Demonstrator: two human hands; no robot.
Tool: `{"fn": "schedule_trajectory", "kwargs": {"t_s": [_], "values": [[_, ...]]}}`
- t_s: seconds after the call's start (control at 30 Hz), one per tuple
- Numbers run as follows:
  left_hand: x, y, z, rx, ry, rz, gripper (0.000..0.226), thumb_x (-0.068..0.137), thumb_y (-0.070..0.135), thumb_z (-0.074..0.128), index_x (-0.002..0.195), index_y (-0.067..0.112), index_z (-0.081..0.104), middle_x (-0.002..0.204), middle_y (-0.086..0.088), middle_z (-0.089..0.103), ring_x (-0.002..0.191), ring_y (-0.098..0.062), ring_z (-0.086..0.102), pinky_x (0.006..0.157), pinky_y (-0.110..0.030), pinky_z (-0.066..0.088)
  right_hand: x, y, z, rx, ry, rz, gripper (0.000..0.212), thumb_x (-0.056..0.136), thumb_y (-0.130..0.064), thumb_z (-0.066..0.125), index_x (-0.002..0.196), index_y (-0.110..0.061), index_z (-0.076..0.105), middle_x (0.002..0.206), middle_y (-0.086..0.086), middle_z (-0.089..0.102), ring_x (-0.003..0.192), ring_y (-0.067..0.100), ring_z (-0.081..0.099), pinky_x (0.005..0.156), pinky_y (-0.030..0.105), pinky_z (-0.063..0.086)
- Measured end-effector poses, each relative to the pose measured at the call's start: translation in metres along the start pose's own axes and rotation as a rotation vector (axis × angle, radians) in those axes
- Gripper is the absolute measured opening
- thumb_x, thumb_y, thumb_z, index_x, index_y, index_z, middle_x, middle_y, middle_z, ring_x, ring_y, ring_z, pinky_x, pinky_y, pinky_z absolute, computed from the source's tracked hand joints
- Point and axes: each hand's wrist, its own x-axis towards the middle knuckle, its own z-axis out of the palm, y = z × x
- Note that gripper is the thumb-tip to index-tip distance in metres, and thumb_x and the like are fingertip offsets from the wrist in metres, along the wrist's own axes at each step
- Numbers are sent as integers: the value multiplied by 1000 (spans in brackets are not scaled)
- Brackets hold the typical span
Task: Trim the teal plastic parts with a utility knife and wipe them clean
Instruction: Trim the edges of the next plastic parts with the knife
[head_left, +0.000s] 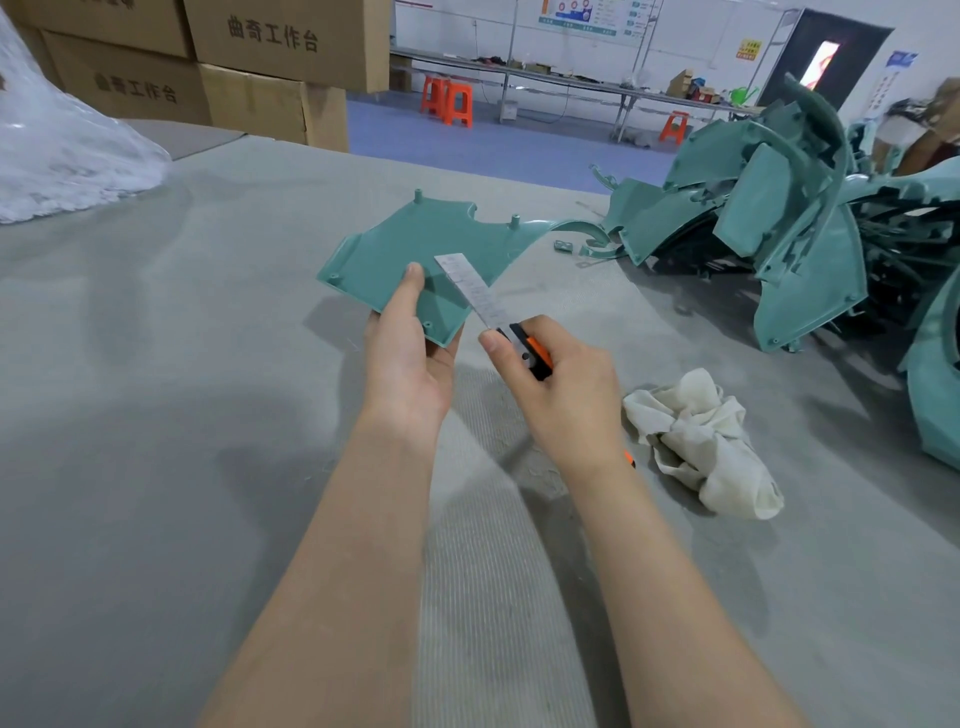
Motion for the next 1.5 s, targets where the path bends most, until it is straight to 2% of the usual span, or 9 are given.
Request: {"fn": "schedule_trajectory", "kwargs": {"t_s": [0.3,0.43,0.67,0.77,0.87,0.97,1.13,1.3,1.5], "values": [[1,0,1,10,39,2,36,93,16,61,128,8,58,90,1,69,68,-5,68,58,-19,53,0,-4,-1,-2,-31,-2,36,90,-48,61,87,-13,66,60,-2,53,60,23,49,61,41,45],[1,0,2,15,43,6,39,93,16,60,131,6,56,88,2,67,64,-3,67,55,-17,51,-1,-4,-1,-11,-65,0,38,90,-51,60,89,-13,66,56,-6,46,59,20,46,61,42,45],[0,3,2,16,49,-4,32,93,16,61,124,9,58,83,3,66,61,-3,66,55,-17,51,-1,-3,1,5,-68,-10,37,89,-52,60,84,-15,64,51,-8,42,54,16,41,57,37,40],[-3,3,3,21,24,-8,35,94,18,60,128,8,57,93,0,69,68,-6,68,57,-19,53,1,-3,-1,64,-9,7,33,90,-49,61,84,-16,65,53,-8,45,52,13,41,55,35,38],[-7,2,5,46,4,18,28,95,18,59,122,13,58,92,1,71,68,-7,70,54,-19,53,4,-1,-8,122,106,66,28,91,-48,61,83,-22,61,52,-10,46,51,8,42,55,31,36],[-10,2,7,99,-17,52,16,94,18,60,110,18,61,88,5,73,73,-7,71,59,-21,54,7,3,-13,105,166,125,26,90,-51,60,91,-25,59,56,-12,51,57,4,49,59,29,41],[-12,1,9,156,-52,79,5,94,19,61,97,23,61,84,10,73,79,-6,70,66,-22,55,7,5,-12,19,107,136,37,91,-54,55,80,-19,57,55,-7,46,55,12,44,57,35,39],[-11,1,9,151,-53,90,6,95,18,60,99,22,61,86,8,73,79,-7,70,66,-22,55,5,5,-8,10,94,106,37,91,-52,58,76,-19,56,53,-3,47,56,20,47,57,38,41],[-11,1,9,136,-50,101,6,95,17,59,99,21,60,86,7,72,80,-8,69,70,-24,56,3,4,-6,-14,61,73,37,92,-51,58,78,-17,58,52,-4,46,55,17,45,54,33,35]]}}
